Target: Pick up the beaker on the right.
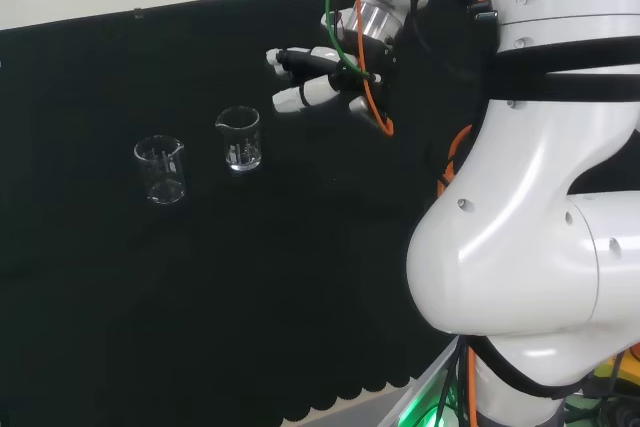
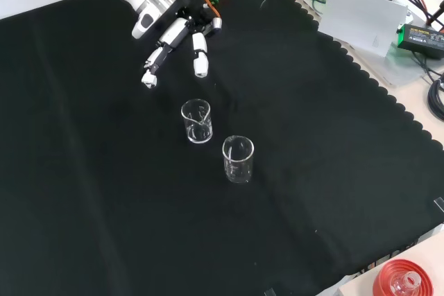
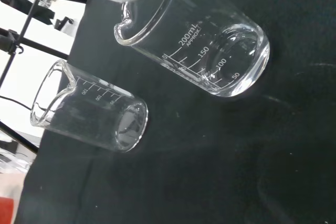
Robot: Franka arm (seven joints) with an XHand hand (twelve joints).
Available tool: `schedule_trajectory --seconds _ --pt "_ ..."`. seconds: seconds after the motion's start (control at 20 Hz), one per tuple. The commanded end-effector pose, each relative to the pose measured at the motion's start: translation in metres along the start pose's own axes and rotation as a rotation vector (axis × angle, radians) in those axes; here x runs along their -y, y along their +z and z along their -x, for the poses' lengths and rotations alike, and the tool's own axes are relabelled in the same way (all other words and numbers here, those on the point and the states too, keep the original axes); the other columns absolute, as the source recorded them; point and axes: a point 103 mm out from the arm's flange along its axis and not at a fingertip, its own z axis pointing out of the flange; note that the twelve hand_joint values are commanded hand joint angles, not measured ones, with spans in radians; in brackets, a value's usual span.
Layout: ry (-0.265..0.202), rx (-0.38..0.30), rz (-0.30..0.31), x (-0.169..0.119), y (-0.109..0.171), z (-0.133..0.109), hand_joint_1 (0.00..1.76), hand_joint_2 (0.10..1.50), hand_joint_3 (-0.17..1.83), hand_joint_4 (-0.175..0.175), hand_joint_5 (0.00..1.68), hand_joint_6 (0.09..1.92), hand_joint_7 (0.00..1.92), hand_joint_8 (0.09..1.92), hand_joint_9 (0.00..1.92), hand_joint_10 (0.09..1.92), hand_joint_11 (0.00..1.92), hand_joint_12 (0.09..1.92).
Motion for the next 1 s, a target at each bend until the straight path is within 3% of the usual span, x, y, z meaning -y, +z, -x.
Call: schedule_trajectory --seconds 0.05,0.5,1.0 --pt "-0.018 -0.078 0.003 -0.011 0.008 0.0 0.94 0.85 -0.17 -0.073 0.26 0.09 0.06 0.54 0.08 0.68 0.0 0.88" --pt "-0.051 -0.145 -0.016 -0.022 0.02 -0.002 0.98 0.85 -0.17 -0.06 0.28 0.09 0.08 0.54 0.12 0.66 0.0 0.91" --pt "-0.101 -0.123 -0.036 -0.012 0.031 -0.009 0.98 0.86 -0.17 -0.061 0.26 0.09 0.09 0.54 0.12 0.65 0.0 0.91"
